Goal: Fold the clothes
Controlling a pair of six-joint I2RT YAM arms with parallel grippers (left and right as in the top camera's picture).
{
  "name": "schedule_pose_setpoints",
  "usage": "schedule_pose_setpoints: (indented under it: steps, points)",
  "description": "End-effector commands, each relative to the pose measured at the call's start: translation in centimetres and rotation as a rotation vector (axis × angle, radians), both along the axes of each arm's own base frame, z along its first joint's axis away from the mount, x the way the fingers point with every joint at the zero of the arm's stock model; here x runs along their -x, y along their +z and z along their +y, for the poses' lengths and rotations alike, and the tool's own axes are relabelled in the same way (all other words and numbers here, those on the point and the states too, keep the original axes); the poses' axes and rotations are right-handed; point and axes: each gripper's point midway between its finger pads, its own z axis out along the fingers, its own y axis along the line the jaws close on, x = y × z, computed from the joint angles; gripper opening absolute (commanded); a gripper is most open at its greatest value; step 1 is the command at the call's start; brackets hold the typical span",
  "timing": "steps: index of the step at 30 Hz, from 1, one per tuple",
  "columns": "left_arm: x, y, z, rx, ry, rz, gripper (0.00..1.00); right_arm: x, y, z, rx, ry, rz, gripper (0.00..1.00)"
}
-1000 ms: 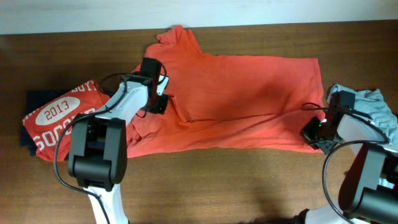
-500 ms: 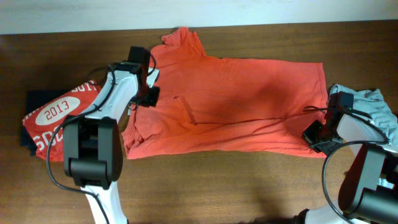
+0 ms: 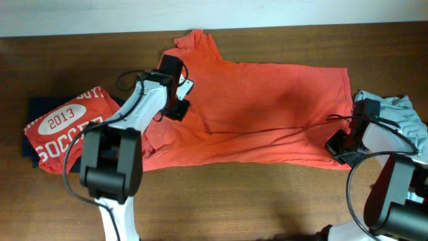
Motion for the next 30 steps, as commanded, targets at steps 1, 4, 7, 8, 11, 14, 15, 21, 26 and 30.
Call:
schedule_pose_setpoints:
  steps: [1,4,7,8,11,14,15,21,26,30]
  points:
    - [-0.3,-2.5,0.9,-0.014,0.001,0.017,0.11,4.3,-2.1,-0.8,0.06,-0.012,0.182,0.06]
    - [-1.4,-3.3,1.7,-0.025,0.021,-0.011,0.11,4.9,-2.0,-0.6,0.051,-0.011,0.207,0.07]
    - [-2.8,-3.9,2.9,-0.028,0.076,-0.052,0.11,5.4,-1.9,-0.8,0.066,-0.013,0.228,0.07]
    - [-3.3,-4.2,3.7,-0.039,0.118,-0.068,0.11,5.5,-1.9,-0.9,0.073,-0.012,0.234,0.06]
    - [-4.2,-4.7,5.7,-0.044,0.216,-0.09,0.11,6.0,-1.7,-1.6,0.114,-0.008,0.257,0.07]
    - [-4.3,-5.2,7.5,-0.046,0.263,-0.083,0.11,6.2,-1.5,-2.1,0.147,-0.006,0.27,0.07]
    - [-4.4,-5.2,8.0,-0.046,0.274,-0.083,0.11,6.0,-1.6,-2.1,0.145,-0.006,0.261,0.08]
    - [-4.8,-4.0,8.7,-0.048,0.29,-0.076,0.14,4.7,-1.8,-1.1,0.071,0.046,0.21,0.19]
    - [-5.8,0.0,8.1,-0.05,0.275,-0.072,0.22,2.7,-0.1,-0.4,0.026,0.064,0.117,0.24]
    - [-6.0,5.3,7.4,-0.052,0.262,-0.059,0.27,0.5,3.2,-0.1,0.013,0.098,-0.024,0.32]
